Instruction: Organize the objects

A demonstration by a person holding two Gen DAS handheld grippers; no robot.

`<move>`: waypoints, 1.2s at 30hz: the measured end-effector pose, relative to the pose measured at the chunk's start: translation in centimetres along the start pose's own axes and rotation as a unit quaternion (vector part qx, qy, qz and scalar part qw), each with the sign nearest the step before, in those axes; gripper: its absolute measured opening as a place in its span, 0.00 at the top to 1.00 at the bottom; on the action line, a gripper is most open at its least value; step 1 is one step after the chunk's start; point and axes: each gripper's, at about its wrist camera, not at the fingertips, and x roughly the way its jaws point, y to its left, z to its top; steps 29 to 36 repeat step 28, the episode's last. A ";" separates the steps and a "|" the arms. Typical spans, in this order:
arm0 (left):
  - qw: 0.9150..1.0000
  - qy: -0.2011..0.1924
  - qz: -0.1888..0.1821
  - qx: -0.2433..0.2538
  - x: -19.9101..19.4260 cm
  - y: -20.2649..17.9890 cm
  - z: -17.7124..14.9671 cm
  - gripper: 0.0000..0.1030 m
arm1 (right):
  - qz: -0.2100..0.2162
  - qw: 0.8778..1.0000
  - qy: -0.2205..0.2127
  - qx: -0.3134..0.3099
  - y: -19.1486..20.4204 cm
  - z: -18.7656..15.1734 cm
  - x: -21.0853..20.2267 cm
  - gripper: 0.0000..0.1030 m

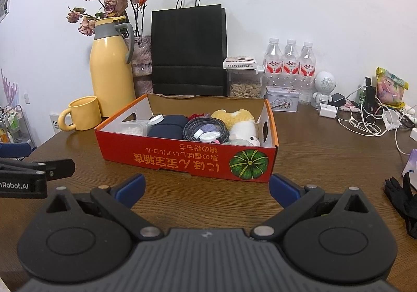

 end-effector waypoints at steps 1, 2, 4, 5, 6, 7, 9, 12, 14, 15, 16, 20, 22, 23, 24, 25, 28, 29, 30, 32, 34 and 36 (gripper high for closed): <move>1.000 0.000 0.000 0.000 0.0 0.0 0.0 0.00 | 0.000 1.000 0.000 0.000 0.0 0.0 0.0 0.00; 1.000 0.000 0.000 -0.001 0.0 0.0 0.0 0.00 | 0.000 1.000 0.000 0.000 0.0 0.0 0.0 0.00; 1.000 0.001 0.000 -0.001 0.1 0.0 0.0 0.00 | 0.000 1.000 0.000 0.000 0.0 0.0 0.0 0.00; 1.000 0.002 0.000 -0.002 0.1 0.0 -0.1 0.00 | 0.000 1.000 0.000 0.000 0.1 0.0 0.0 0.00; 1.000 0.002 0.000 -0.002 0.1 0.0 -0.1 0.00 | 0.000 1.000 0.000 0.000 0.1 0.0 0.0 0.00; 1.000 0.002 0.000 -0.002 0.2 0.0 -0.1 0.00 | 0.000 1.000 0.000 0.000 0.1 0.0 0.0 0.00; 1.000 0.002 -0.001 -0.002 0.2 0.0 -0.1 0.00 | 0.000 1.000 0.000 0.000 0.1 0.0 0.0 0.00; 1.000 0.002 0.000 -0.002 0.1 0.0 -0.1 0.00 | 0.000 1.000 0.000 0.000 0.1 0.0 0.0 0.00; 1.000 0.001 0.000 -0.002 0.1 0.0 -0.1 0.00 | 0.000 1.000 0.000 0.000 0.1 0.0 0.0 0.00; 1.000 0.001 0.000 -0.002 0.1 0.0 -0.1 0.00 | -0.001 1.000 0.000 0.000 0.1 0.0 0.0 0.00; 1.000 0.001 0.000 -0.002 0.1 0.0 -0.1 0.00 | -0.001 1.000 0.000 0.000 0.1 0.0 0.0 0.00; 1.000 0.001 0.000 -0.001 0.1 0.0 -0.1 0.00 | 0.000 1.000 0.000 0.000 0.1 0.0 0.0 0.00; 1.000 0.000 -0.002 -0.001 0.0 -0.1 -0.1 0.00 | 0.000 1.000 0.000 0.000 0.1 0.0 0.0 0.00; 1.000 0.001 -0.004 0.000 0.0 -0.1 -0.1 0.00 | 0.000 1.000 0.000 0.000 0.1 0.0 0.0 0.00; 1.000 0.000 -0.004 0.001 -0.1 -0.2 -0.1 0.00 | 0.000 1.000 0.001 0.000 0.1 0.0 0.0 0.00; 1.000 -0.002 -0.001 0.000 -0.1 -0.2 -0.2 0.00 | 0.000 1.000 0.001 0.000 0.1 0.0 0.0 0.00; 1.000 -0.003 0.000 0.001 -0.2 -0.3 -0.1 0.00 | 0.000 1.000 0.002 0.000 0.2 -0.1 0.0 0.00; 1.000 -0.003 0.000 0.001 -0.2 -0.3 -0.1 0.00 | 0.000 1.000 0.002 0.000 0.2 -0.1 0.0 0.00; 1.000 -0.003 0.000 0.001 -0.2 -0.3 -0.1 0.00 | 0.000 1.000 0.002 0.000 0.2 -0.1 0.0 0.00; 1.000 -0.003 0.000 0.001 -0.2 -0.3 -0.1 0.00 | 0.000 1.000 0.002 0.000 0.2 -0.1 0.0 0.00; 1.000 -0.003 0.000 0.001 -0.2 -0.3 -0.1 0.00 | 0.000 1.000 0.002 0.000 0.2 -0.1 0.0 0.00; 1.000 -0.003 0.000 0.001 -0.2 -0.3 -0.1 0.00 | 0.000 1.000 0.002 0.000 0.2 -0.1 0.0 0.00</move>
